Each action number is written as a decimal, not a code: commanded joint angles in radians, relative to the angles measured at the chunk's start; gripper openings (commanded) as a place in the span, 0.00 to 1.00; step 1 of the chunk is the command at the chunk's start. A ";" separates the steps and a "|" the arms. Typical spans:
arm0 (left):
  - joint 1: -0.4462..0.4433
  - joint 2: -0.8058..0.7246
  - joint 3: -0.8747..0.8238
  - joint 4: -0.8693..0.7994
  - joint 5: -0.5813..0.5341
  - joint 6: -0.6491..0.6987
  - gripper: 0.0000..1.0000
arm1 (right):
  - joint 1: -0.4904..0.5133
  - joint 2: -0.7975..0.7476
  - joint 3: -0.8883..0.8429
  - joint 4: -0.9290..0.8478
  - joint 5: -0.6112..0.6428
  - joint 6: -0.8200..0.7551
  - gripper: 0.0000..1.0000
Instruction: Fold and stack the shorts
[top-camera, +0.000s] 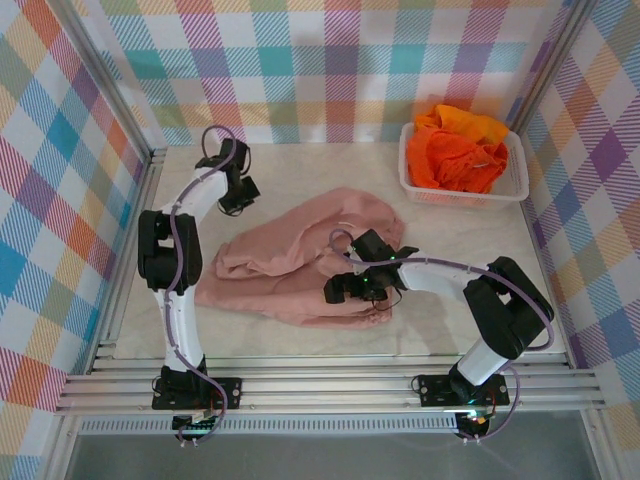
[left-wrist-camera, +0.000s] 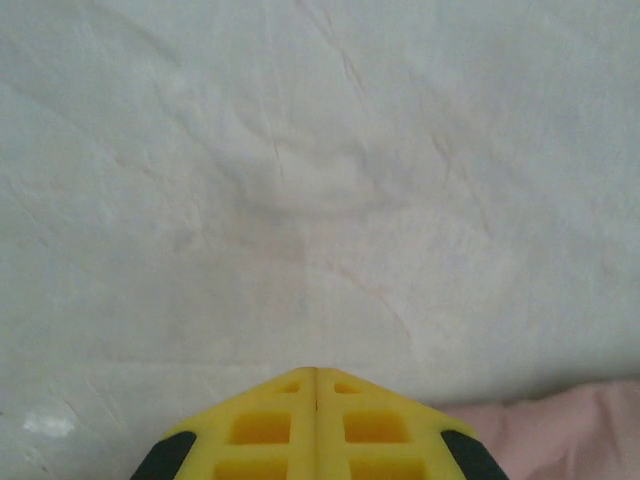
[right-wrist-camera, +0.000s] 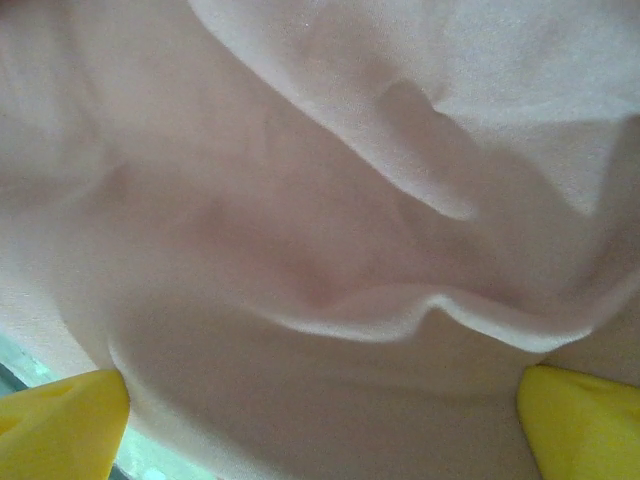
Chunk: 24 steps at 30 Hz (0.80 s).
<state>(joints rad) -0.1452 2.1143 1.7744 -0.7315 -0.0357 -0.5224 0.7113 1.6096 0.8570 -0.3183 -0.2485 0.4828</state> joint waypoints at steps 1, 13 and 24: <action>0.011 0.031 0.033 -0.058 0.042 0.039 0.08 | -0.001 0.009 -0.022 -0.037 -0.012 -0.001 1.00; 0.011 -0.169 -0.383 0.135 0.184 0.052 0.51 | -0.001 0.009 -0.016 -0.012 -0.011 0.000 0.99; -0.002 -0.126 -0.411 0.184 0.221 0.021 0.46 | -0.001 0.003 -0.028 -0.007 0.000 -0.001 0.99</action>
<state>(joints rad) -0.1329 1.9827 1.3750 -0.5682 0.1577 -0.4889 0.7113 1.6093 0.8562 -0.3149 -0.2512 0.4828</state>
